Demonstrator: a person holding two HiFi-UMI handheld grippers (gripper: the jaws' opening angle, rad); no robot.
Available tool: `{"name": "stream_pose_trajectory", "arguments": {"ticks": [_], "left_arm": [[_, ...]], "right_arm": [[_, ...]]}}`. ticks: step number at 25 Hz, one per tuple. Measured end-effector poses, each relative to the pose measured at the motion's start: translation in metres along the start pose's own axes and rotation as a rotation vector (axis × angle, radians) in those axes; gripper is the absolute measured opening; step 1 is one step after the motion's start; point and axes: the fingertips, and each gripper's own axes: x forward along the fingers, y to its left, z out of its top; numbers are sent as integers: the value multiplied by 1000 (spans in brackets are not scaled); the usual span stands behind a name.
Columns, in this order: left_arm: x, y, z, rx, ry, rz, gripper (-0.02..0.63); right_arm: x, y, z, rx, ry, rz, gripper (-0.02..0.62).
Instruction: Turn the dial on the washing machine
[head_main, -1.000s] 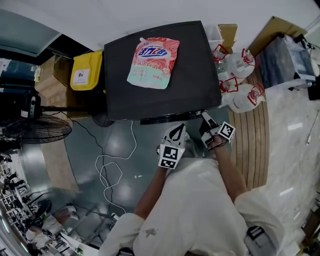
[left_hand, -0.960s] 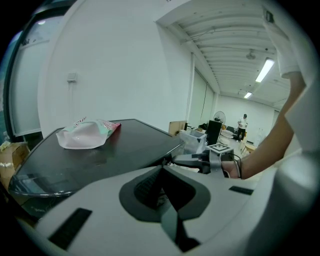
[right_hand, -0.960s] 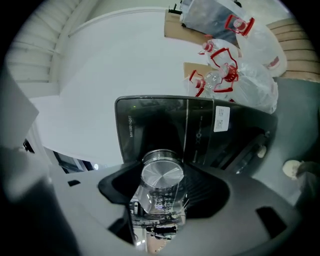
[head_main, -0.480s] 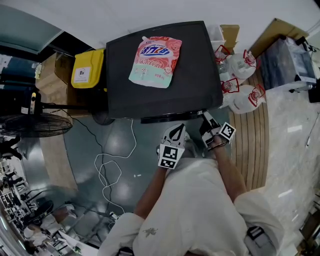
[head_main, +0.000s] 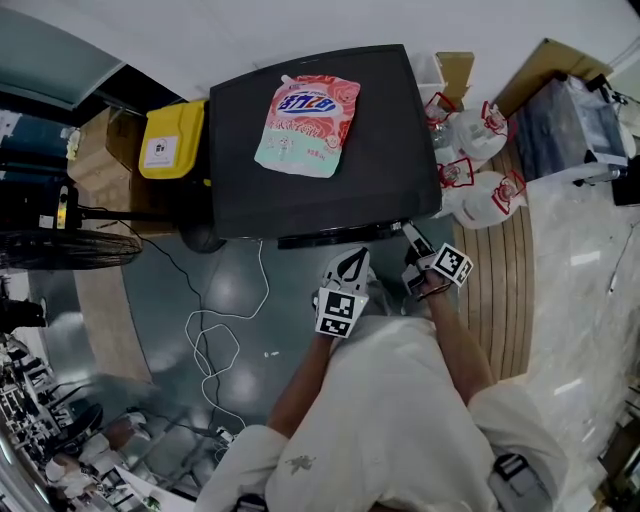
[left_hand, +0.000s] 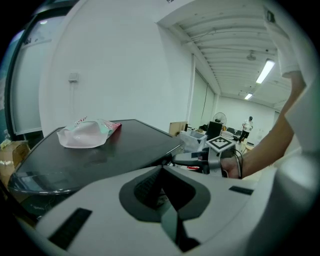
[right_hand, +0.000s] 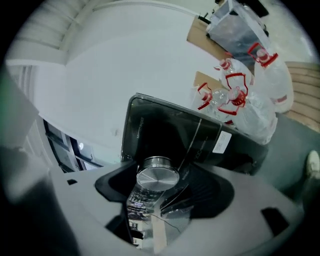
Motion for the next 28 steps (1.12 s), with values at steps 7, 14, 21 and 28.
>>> {"name": "stream_pose_trajectory", "arguments": {"ticks": [7,14,21,28], "left_arm": [[4,0,-1,-18,-8,10,12],[3,3,-3,-30,-13,16,12],[1,4,-6,-37,-12,28,12],[0,4,-8,-37,-5,28,12]], "right_arm": [[-2,0,-8,-297,101,-108,342],[1,-2,-15,-601,179,-271,347],[0,-4,-15,-834,207,-380,324],[2,2,-14,-943,196,-446,295]]}}
